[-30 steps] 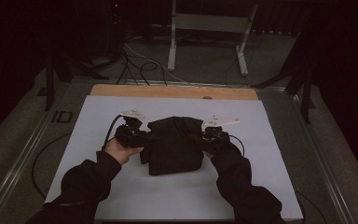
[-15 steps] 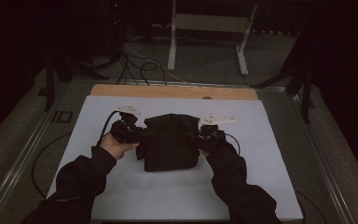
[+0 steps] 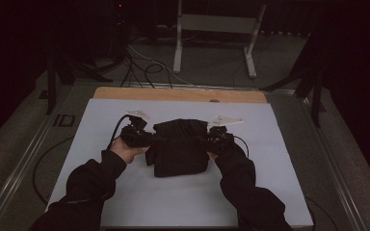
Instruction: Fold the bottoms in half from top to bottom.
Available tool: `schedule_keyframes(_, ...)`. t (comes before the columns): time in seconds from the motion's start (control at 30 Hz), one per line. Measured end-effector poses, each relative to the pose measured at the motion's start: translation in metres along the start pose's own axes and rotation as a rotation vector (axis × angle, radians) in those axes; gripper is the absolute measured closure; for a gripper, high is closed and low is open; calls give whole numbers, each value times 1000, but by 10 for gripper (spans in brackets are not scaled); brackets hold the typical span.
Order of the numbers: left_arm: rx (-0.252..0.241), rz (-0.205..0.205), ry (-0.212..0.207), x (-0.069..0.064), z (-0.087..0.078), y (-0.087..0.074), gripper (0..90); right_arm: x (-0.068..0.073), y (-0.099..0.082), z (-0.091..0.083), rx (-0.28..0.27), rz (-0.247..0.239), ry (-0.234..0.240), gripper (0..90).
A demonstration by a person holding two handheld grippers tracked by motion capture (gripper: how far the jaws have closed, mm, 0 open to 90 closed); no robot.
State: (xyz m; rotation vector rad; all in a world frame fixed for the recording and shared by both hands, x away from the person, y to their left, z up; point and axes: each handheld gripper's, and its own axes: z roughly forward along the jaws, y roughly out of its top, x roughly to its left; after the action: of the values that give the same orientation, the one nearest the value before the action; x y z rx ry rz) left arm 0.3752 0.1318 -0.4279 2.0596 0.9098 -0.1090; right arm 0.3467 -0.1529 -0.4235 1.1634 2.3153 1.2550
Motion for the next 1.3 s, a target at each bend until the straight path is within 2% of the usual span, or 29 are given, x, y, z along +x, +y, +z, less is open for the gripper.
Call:
schedule_keyframes(0.07,9,-14,-10,4,5,-1,743,-1,-3,4,15,2,-5,754)
schedule_keyframes(0.43,34,-19,-16,24,27,2,741,-17,-11,24,66,40,-40,753)
schedule_keyframes(0.47,36,-26,-19,29,30,2,741,-18,-11,26,69,40,-43,752)
schedule_keyframes(0.6,34,-41,-8,37,35,2,739,-24,-9,37,87,34,-61,751)
schedule_keyframes(0.67,34,-37,-2,39,38,2,739,-27,-9,43,93,38,-69,751)
schedule_keyframes(0.97,35,-55,9,54,50,2,736,-36,-11,56,107,55,-83,748)
schedule_keyframes(1.3,37,-79,30,62,58,0,733,-45,-14,69,129,30,-100,748)
